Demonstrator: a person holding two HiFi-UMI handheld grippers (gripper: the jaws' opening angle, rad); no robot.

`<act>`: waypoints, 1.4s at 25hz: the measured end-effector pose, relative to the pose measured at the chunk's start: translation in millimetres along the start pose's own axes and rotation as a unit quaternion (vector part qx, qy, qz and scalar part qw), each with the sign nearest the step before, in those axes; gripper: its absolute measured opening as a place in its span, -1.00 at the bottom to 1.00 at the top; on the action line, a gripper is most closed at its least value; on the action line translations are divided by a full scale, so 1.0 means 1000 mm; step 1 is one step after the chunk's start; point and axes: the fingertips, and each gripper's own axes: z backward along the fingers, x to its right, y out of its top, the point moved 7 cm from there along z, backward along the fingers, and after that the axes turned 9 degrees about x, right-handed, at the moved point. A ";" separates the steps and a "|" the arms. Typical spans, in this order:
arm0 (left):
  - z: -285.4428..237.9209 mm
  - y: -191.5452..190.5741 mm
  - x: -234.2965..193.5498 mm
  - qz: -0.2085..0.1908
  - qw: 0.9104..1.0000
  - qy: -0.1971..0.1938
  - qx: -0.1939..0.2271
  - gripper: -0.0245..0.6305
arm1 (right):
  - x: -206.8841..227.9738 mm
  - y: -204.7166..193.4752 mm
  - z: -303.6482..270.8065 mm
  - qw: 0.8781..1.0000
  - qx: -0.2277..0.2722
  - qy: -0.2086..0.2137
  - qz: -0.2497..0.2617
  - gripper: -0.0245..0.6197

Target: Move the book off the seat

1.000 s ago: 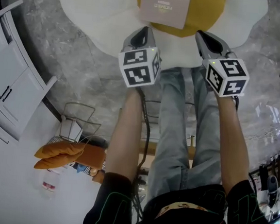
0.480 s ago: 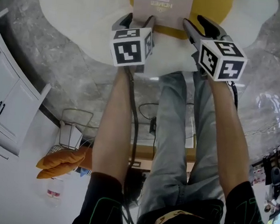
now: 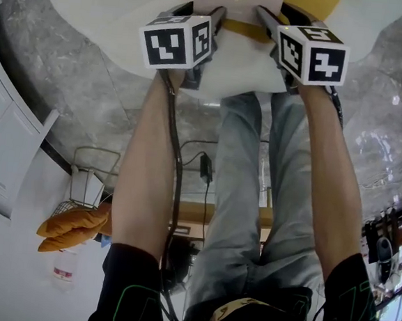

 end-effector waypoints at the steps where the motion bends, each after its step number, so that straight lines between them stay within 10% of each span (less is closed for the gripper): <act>1: 0.004 -0.001 0.003 -0.001 1.000 -0.007 -0.001 -0.11 | 0.000 0.001 0.005 1.000 -0.002 0.000 0.005 -0.35; 11: 0.085 -0.038 0.044 0.092 0.992 0.043 0.074 -0.13 | -0.040 0.017 0.067 0.987 -0.018 0.060 0.150 -0.35; 21: 0.187 -0.076 0.089 0.199 0.948 0.170 0.179 -0.14 | -0.109 0.041 0.114 0.935 -0.037 0.186 0.299 -0.35; 35: 0.335 -0.202 0.128 0.365 0.831 0.314 0.279 -0.18 | -0.276 -0.010 0.164 0.807 -0.093 0.352 0.465 -0.35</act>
